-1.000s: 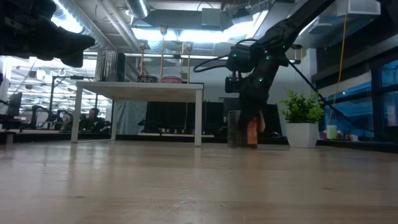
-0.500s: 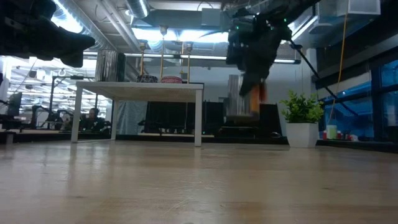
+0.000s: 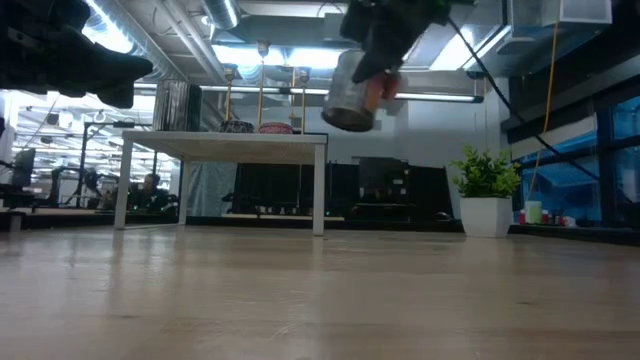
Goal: Pick & Place candle stick holders
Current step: Put the candle tin on the shelf
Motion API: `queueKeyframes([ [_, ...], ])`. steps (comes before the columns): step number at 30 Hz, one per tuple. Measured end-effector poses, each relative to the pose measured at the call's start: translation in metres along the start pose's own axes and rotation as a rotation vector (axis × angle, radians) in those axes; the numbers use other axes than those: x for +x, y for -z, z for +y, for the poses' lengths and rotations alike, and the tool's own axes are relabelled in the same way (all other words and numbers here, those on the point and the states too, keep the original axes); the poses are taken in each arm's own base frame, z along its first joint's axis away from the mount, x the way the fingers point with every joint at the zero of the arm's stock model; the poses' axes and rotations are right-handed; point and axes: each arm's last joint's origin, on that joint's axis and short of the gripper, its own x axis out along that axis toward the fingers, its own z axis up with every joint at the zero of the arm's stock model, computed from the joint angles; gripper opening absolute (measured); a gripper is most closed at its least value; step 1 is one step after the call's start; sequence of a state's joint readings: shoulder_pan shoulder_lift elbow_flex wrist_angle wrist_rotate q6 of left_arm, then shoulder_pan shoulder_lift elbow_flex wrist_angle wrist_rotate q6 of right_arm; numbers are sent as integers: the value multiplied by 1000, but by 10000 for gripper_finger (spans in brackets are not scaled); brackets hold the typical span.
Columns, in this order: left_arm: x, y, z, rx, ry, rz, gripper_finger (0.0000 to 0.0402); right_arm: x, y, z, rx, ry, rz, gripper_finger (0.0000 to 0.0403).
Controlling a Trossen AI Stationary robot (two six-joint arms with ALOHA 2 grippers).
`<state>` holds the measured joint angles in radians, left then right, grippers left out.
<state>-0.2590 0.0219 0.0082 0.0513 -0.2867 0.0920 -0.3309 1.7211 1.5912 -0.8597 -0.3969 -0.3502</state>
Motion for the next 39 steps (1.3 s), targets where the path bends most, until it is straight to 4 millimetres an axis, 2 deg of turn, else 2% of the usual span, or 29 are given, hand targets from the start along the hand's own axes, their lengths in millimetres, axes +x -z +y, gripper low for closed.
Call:
queueKeyframes([
  [8,0,0,0,0,0,0,8,12,-32,-18,-84,27,-41,355],
  [14,0,0,0,0,0,0,6,22,-51,-34,-100,136,-22,355],
  [24,0,0,0,0,0,0,6,29,-51,-58,-84,201,16,355],
  [35,0,0,0,0,0,0,6,29,-51,-62,-120,205,0,355],
  [39,0,0,0,0,0,0,8,33,-55,-67,-173,230,-37,385],
])
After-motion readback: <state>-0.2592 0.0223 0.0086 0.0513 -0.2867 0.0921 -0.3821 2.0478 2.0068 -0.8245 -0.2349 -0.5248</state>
